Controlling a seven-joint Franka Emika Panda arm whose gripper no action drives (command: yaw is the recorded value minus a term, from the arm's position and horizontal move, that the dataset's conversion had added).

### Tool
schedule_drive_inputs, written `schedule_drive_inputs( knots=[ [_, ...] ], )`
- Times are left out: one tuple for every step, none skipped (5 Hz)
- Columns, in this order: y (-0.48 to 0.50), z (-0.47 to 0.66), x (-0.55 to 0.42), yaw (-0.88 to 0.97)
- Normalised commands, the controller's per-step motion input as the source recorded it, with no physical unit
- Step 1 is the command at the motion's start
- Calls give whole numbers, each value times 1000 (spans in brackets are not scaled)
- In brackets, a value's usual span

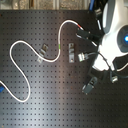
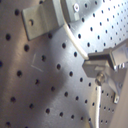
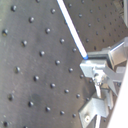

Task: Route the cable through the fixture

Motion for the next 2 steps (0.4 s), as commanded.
schedule_drive_inputs(
  knots=[
    [24,304,-267,0],
    [-23,124,-136,0]
  ],
)
